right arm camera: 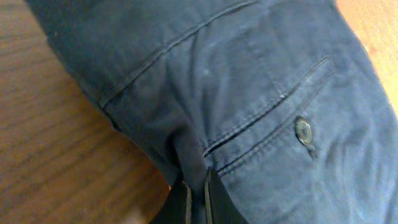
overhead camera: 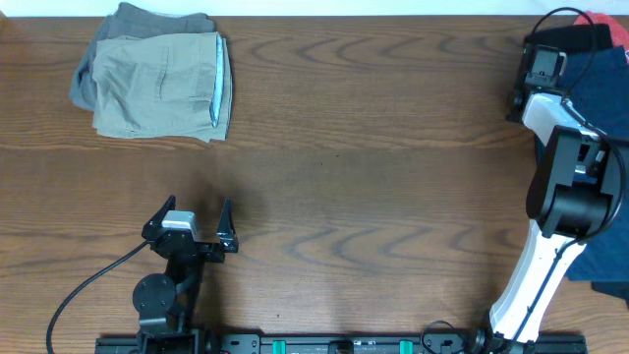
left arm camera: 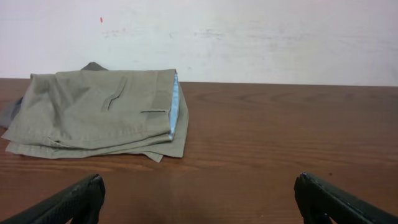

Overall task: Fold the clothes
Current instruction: 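Grasp the dark blue shorts' edge with the right gripper, then drag the shorts left and lay them flat at table center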

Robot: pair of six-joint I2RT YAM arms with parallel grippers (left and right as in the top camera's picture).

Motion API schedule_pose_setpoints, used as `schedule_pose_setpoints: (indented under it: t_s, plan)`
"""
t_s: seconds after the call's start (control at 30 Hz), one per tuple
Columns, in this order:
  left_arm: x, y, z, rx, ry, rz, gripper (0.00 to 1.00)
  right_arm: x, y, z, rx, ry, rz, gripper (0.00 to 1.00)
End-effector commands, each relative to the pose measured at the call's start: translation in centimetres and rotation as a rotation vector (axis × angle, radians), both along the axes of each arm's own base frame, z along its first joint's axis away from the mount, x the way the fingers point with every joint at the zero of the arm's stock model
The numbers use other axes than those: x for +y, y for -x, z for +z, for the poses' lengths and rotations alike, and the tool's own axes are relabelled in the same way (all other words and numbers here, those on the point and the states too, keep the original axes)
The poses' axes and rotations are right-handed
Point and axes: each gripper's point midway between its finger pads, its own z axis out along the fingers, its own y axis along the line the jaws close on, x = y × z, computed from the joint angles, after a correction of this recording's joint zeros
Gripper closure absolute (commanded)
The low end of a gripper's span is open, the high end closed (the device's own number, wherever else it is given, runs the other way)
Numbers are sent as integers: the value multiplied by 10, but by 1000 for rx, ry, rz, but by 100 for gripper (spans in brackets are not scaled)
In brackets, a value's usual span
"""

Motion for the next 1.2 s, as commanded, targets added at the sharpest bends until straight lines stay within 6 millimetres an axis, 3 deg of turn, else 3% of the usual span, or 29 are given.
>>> schedule_pose_setpoints:
  t_s: [0.0,0.13,0.27,0.47,0.67,0.9,1.03,1.17]
  plan:
    - [1,0,-15,36,-4,2,2,-15,5,68,-163,46,-130,99]
    - [1,0,-15,36,-4,2,2,-11,10,101,-223,33,-151,99]
    - [1,0,-15,36,-4,1,2,-9,15,122,-239,34,-147,99]
    - [1,0,-15,36,-4,2,2,-2,21,130,-225,16,-130,99]
    - [1,0,-15,36,-4,2,2,28,15,137,-215,-22,-58,99]
    - [1,0,-15,36,-4,2,2,111,-4,139,-201,-86,124,99]
    - [1,0,-15,36,-4,2,2,176,-7,134,-165,-110,244,99]
    - [1,0,-15,36,-4,1,2,250,1,118,-138,-242,345,99]
